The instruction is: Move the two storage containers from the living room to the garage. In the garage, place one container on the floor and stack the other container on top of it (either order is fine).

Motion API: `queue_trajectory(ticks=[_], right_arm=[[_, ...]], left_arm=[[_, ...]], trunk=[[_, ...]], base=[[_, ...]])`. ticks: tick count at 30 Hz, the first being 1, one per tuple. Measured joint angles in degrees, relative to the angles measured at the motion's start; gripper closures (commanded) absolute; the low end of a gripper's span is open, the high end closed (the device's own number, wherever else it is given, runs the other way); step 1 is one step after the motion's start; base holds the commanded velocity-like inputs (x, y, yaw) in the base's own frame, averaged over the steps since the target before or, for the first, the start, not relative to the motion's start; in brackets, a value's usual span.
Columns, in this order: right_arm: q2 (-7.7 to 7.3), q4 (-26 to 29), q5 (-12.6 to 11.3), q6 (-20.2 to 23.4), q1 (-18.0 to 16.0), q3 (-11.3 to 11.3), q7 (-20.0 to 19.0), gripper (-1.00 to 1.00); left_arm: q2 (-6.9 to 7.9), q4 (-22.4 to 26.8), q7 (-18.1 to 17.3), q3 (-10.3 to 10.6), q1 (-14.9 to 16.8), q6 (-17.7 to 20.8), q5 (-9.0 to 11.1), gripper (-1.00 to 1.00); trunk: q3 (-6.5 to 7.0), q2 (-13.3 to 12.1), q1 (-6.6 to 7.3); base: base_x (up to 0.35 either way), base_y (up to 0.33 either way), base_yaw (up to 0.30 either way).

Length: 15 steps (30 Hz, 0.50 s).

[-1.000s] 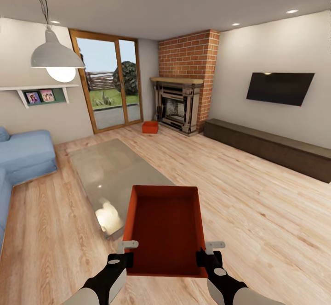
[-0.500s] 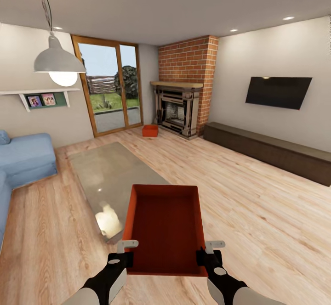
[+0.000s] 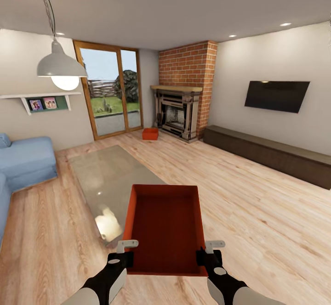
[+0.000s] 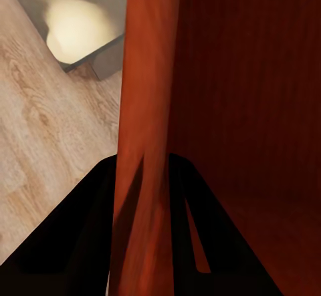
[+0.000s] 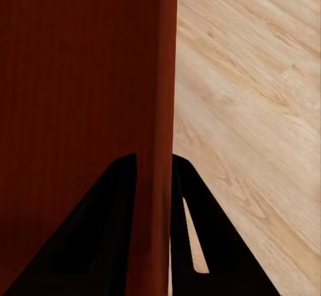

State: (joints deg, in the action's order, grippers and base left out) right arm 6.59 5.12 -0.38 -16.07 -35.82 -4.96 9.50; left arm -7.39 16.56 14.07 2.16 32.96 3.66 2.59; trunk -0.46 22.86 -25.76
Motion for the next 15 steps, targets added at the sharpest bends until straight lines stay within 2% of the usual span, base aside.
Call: queue_trajectory(ticks=[15], right_arm=[[-0.01, -0.01, -0.07, -0.02, 0.0, -0.07, 0.01, 1.0]], left_arm=[[0.01, -0.01, 0.19, 0.37, 0.01, -0.02, 0.38, 1.0]], trunk=[[1.35, 0.02, 0.0]], base=[[0.0, 0.0, 0.0]])
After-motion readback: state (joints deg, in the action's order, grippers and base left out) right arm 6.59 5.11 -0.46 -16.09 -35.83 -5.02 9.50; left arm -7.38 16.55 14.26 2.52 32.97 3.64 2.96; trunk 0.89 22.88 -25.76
